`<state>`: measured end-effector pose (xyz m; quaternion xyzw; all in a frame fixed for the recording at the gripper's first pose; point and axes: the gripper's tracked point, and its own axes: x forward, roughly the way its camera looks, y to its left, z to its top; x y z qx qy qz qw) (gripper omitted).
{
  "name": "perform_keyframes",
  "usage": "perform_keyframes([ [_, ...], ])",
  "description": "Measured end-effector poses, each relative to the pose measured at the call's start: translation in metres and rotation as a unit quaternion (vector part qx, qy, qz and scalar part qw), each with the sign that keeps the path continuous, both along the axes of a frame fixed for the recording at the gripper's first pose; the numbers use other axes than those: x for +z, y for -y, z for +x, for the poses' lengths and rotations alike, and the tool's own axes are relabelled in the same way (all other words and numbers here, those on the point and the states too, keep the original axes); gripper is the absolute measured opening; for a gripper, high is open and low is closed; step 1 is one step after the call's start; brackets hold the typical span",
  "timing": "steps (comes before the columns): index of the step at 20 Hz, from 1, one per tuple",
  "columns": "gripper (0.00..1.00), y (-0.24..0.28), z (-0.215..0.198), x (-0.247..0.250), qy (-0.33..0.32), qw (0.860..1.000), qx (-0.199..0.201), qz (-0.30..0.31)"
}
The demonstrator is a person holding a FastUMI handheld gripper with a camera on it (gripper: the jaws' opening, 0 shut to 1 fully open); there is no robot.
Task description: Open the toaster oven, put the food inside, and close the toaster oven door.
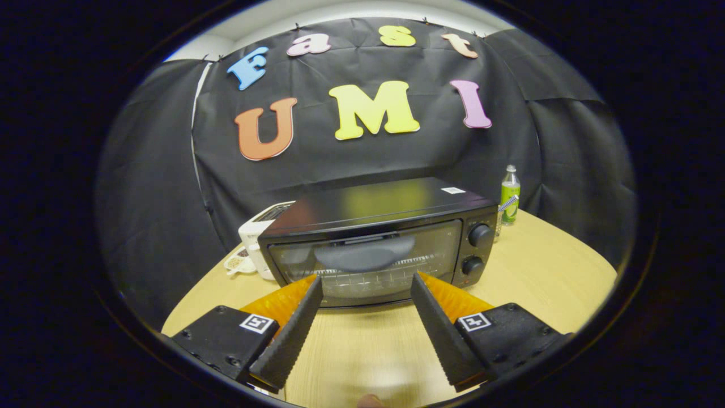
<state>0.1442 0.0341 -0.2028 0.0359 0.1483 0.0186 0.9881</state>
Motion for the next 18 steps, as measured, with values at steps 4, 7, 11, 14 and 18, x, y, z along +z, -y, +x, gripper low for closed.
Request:
perform_keyframes([
  [4, 1.0, 0.009, -0.023, 0.021, 0.008, 1.0, -0.005, -0.002],
  [7, 1.0, 0.018, -0.046, 0.044, 0.021, 1.0, -0.007, -0.003],
  [11, 1.0, 0.029, -0.084, 0.09, 0.047, 0.999, -0.011, 0.005],
  [14, 1.0, 0.041, -0.114, 0.132, 0.071, 0.997, -0.019, 0.014],
  [18, 1.0, 0.051, -0.148, 0.169, 0.103, 0.994, -0.018, 0.013],
])
